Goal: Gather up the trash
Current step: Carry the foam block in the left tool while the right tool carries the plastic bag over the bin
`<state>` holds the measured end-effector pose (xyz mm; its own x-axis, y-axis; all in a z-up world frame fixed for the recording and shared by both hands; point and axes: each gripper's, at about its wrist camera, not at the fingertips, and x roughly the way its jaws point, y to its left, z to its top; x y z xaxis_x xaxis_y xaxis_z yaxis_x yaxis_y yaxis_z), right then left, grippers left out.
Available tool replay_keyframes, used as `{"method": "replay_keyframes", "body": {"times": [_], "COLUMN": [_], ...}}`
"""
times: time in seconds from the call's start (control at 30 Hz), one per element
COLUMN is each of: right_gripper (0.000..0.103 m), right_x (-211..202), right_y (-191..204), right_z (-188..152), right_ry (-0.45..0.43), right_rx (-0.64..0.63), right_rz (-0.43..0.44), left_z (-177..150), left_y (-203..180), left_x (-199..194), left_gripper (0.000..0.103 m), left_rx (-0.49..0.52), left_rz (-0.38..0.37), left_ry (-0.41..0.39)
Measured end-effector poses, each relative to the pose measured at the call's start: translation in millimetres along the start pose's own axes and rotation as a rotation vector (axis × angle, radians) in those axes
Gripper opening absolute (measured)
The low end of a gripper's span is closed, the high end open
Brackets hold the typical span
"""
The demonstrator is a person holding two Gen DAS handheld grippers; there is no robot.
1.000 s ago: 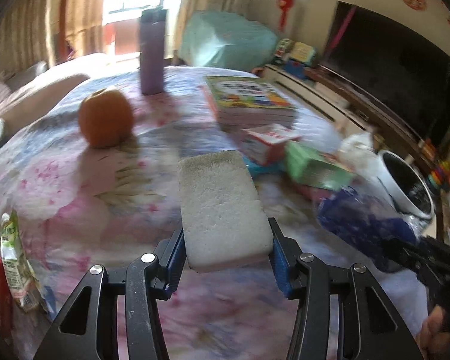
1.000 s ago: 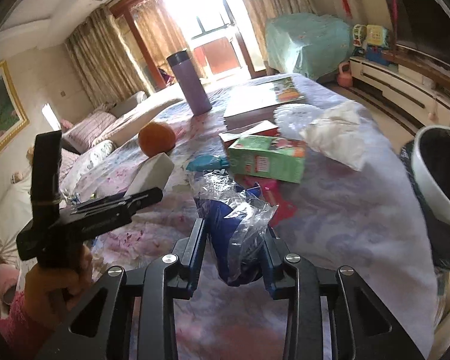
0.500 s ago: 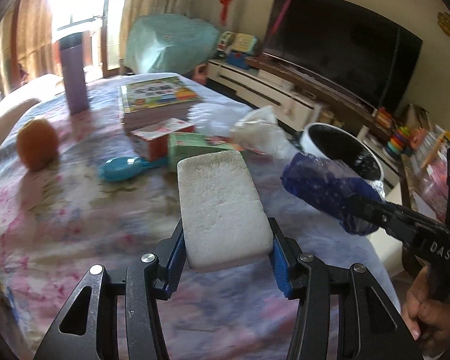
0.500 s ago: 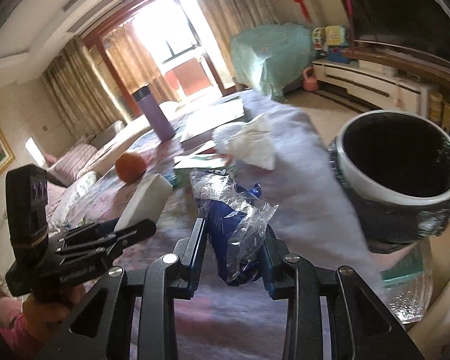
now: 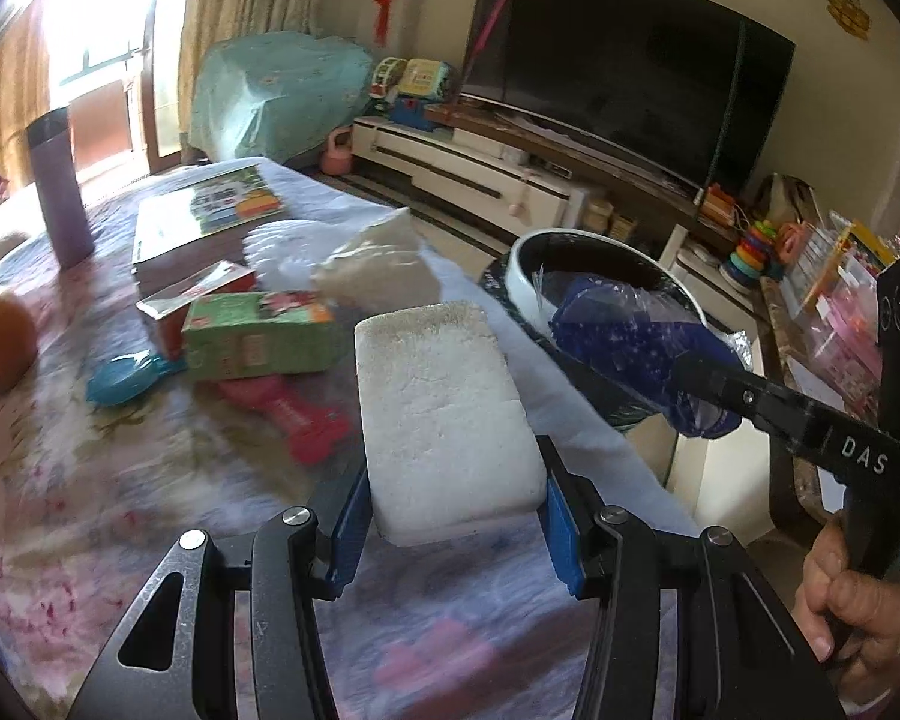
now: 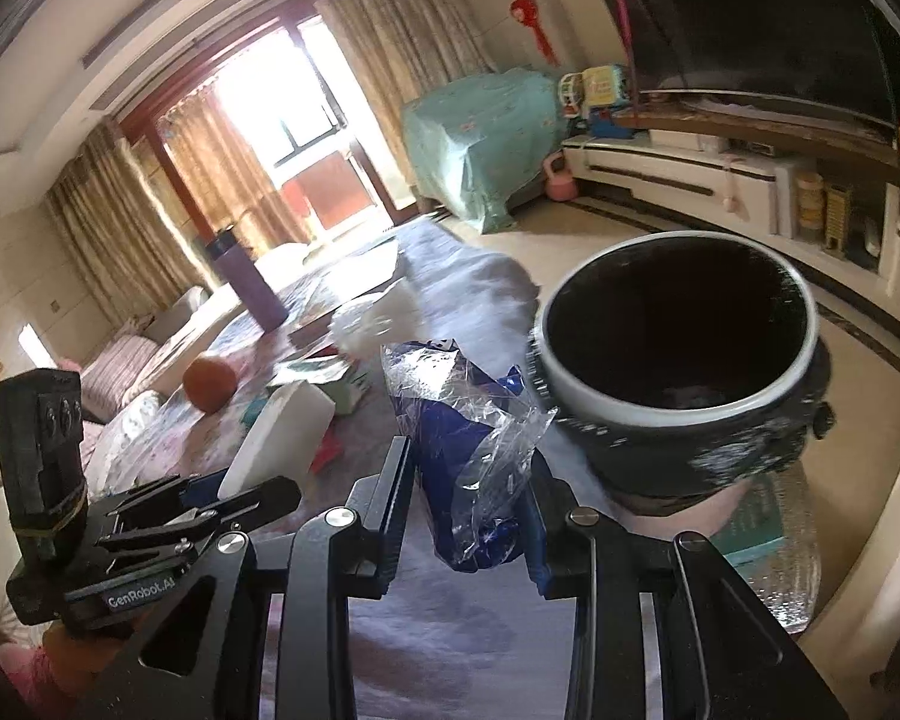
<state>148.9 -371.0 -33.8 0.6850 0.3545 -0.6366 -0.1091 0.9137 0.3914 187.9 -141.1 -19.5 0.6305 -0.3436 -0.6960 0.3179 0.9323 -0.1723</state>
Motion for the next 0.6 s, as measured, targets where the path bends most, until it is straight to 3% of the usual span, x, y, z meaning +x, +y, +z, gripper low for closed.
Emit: {"method": "replay_keyframes", "body": {"times": [0.6], "right_gripper": [0.033], "right_x": [-17.9], "right_y": [-52.5], "right_z": [16.4], "right_ry": [-0.04], "right_rx": [0.063], "right_rz": [-0.078], "left_z": [30.4], "left_y": [-44.4], "left_x": [40.6], "left_gripper": [0.049], "left_rx": [0.065], "left_rz": [-0.043], "left_ry": [0.018]}}
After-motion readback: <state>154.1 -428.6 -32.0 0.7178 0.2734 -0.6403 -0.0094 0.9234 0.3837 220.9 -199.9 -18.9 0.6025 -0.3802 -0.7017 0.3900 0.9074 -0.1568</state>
